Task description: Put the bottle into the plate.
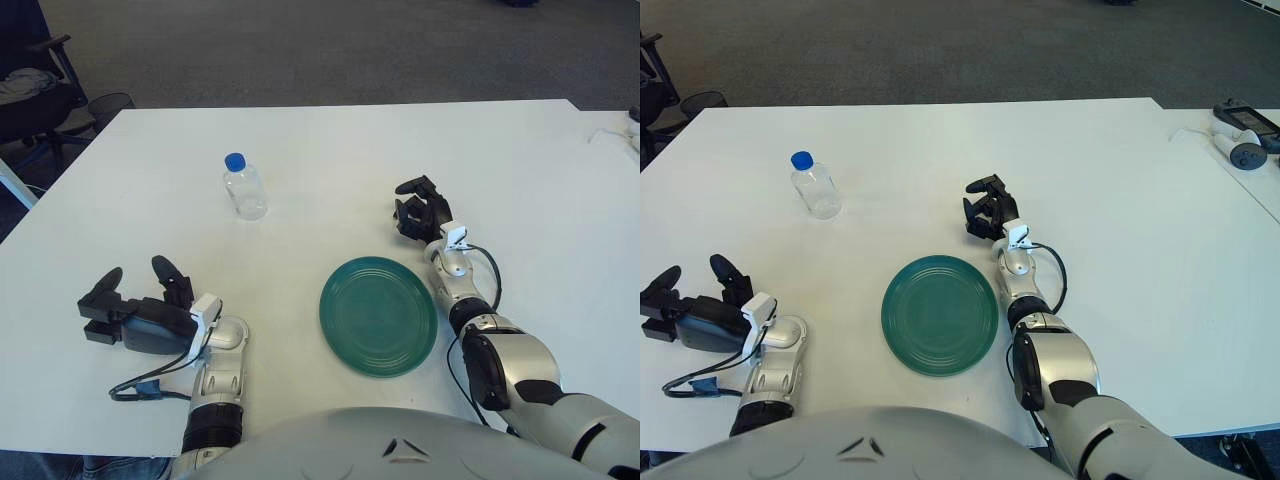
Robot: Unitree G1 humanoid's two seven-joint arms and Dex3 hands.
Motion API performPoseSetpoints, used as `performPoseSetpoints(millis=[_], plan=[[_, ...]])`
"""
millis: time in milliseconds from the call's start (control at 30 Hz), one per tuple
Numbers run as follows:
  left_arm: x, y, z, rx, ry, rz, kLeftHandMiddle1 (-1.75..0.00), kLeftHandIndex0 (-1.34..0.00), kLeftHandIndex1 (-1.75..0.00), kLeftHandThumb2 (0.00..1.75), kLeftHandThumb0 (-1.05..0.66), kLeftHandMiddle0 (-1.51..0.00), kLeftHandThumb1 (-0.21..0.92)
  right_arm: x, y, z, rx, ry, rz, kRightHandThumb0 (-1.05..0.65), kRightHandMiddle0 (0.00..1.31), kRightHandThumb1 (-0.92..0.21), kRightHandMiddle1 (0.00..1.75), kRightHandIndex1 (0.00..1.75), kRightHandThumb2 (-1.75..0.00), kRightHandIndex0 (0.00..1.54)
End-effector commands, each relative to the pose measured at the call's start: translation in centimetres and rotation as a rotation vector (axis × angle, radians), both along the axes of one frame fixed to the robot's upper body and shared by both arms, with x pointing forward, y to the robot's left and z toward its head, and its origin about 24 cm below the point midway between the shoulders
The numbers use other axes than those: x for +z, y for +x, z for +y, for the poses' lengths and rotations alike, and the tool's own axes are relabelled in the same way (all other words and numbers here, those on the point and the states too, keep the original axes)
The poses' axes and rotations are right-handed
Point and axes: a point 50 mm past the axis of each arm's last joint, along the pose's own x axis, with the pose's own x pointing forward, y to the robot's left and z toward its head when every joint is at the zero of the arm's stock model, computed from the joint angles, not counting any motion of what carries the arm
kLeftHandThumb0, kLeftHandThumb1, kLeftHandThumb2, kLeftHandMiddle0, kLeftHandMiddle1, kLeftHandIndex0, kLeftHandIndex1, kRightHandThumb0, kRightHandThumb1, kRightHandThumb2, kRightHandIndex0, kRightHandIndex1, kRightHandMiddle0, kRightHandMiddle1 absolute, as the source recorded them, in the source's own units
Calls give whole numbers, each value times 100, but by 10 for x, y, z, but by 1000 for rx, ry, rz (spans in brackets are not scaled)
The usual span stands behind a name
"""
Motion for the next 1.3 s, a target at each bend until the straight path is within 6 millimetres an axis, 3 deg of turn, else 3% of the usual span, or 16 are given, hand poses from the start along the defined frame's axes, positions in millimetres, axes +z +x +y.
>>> performPoseSetpoints(millis=[0,100,167,233,367,467,667,1267], plan=[[-27,-14,-7,-30,-74,178,-108,0,-147,47,-94,0,92,-77,-60,-1,-12,3,467,0,33,-59,153,169,-91,47],[-33,-16,1,-114,-81,207,-88,0,-128,41,-98,0,92,-77,-59,0,-14,11,464,0,33,-59,153,169,-91,47],[-37,-17,7,-185,-92,231,-64,0,-92,30,-102,0,92,-76,-59,1,-13,13,456,0,33,-59,153,169,-91,48],[-38,-17,8,-243,-96,246,-55,0,-78,25,-103,0,92,-76,-58,1,-12,11,452,0,33,-59,153,169,-91,48],[-41,-16,10,-408,-88,299,-25,0,-27,15,-105,0,92,-76,-59,1,-14,12,460,0,34,-57,154,169,-93,49],[-42,-15,13,-475,-82,312,-11,0,-10,11,-105,0,92,-77,-59,2,-15,16,465,0,34,-57,154,169,-94,49],[-41,-4,14,-569,-73,302,-1,0,-1,8,-105,0,90,-77,-59,3,-10,19,468,0,35,-56,153,169,-95,49],[-43,28,12,-688,-116,223,0,0,0,4,-105,0,88,-76,-59,1,-18,9,451,0,37,-54,153,166,-96,52]])
